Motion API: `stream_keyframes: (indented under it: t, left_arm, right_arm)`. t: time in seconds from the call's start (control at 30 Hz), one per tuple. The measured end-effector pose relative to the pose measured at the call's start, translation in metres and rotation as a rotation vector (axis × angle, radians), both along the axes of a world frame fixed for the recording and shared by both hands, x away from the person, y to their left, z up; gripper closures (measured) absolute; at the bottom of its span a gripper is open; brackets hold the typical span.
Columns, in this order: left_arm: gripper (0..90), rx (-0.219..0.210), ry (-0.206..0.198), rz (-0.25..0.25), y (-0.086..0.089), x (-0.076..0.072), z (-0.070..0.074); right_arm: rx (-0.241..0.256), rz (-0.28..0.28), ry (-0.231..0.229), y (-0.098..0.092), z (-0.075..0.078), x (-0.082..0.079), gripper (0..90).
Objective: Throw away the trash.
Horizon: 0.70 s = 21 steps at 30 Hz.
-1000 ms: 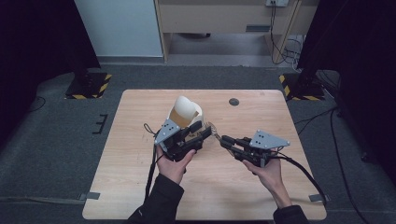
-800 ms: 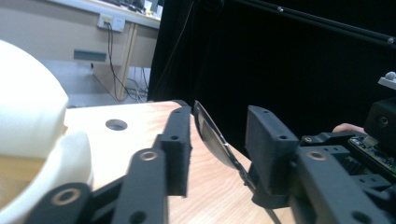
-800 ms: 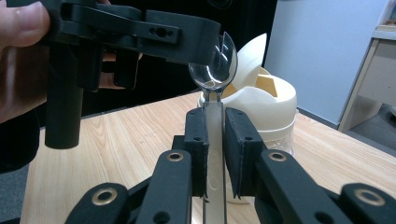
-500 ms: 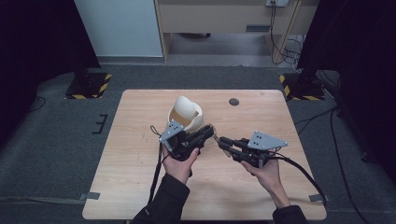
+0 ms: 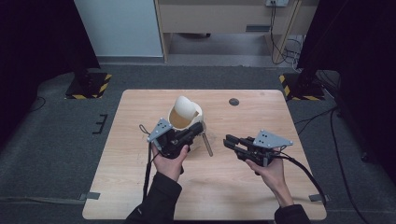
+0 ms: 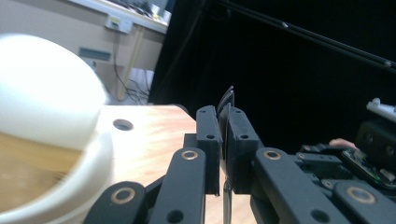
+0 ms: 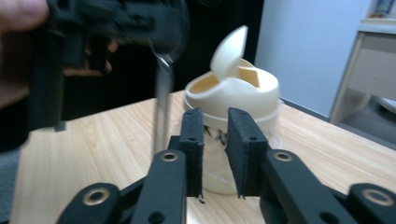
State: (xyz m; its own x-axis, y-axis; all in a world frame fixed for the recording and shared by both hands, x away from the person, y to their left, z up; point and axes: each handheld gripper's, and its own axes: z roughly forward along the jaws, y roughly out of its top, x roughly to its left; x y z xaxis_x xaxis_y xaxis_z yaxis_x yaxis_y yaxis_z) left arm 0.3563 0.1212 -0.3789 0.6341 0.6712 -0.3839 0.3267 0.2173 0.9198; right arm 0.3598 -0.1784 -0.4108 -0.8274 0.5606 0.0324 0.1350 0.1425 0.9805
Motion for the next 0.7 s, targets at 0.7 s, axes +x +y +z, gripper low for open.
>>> stream_keyframes:
  t: [0.7]
  left_arm:
    - [85.6, 0.058, -0.134, 0.174, 0.062, 0.024, 0.033]
  right_arm:
    - [-0.135, -0.161, 0.109, -0.037, -0.043, 0.017, 52.5]
